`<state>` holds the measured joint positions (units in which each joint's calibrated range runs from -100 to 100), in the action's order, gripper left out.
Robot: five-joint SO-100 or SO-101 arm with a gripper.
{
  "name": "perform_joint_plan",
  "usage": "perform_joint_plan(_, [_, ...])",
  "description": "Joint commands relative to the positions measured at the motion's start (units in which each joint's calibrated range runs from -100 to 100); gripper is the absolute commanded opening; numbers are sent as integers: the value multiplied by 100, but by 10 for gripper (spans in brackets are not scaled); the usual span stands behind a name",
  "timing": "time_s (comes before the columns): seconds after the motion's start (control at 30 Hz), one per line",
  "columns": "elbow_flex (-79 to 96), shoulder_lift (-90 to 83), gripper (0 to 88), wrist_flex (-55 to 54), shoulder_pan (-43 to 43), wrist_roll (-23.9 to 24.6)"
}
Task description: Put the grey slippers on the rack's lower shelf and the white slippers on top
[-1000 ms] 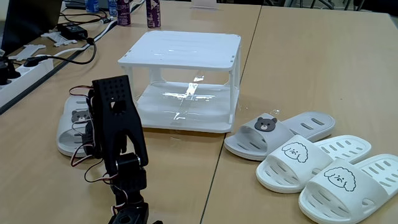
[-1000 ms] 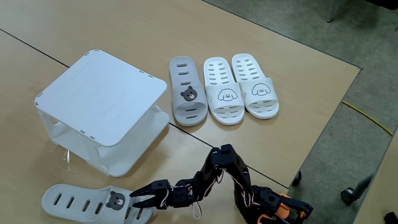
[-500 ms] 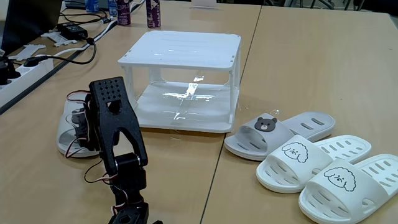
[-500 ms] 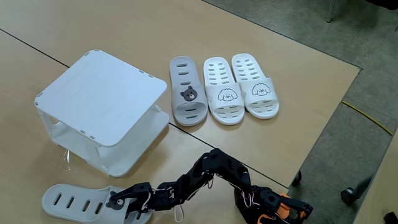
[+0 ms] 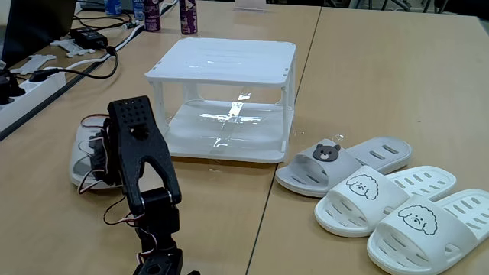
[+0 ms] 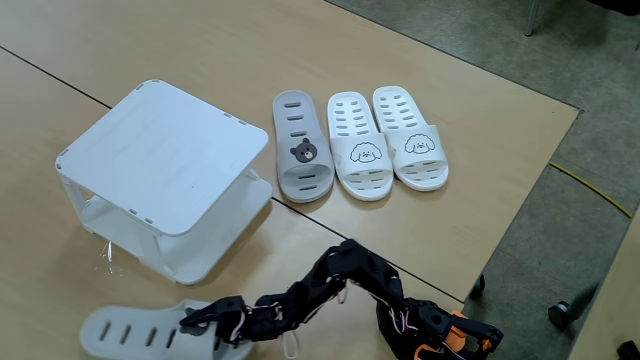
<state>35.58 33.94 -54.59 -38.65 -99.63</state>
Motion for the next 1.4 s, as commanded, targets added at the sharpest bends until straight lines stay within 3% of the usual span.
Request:
perform_joint_plan(0.0, [1309, -2010, 8, -20, -132, -37])
perform_joint_plan(0.27, [4142, -5258, 8, -28, -66, -37])
perform_joint_plan(0.53, [6334, -7765, 8, 6, 691, -37])
perform_joint_plan(0.77, [6316, -6966, 8, -20, 1678, -37])
perform_joint_plan(0.97, [5910, -6318, 8, -37, 1949, -37])
perform_joint_plan(1.37, [2202, -3423, 8, -11, 2212, -37])
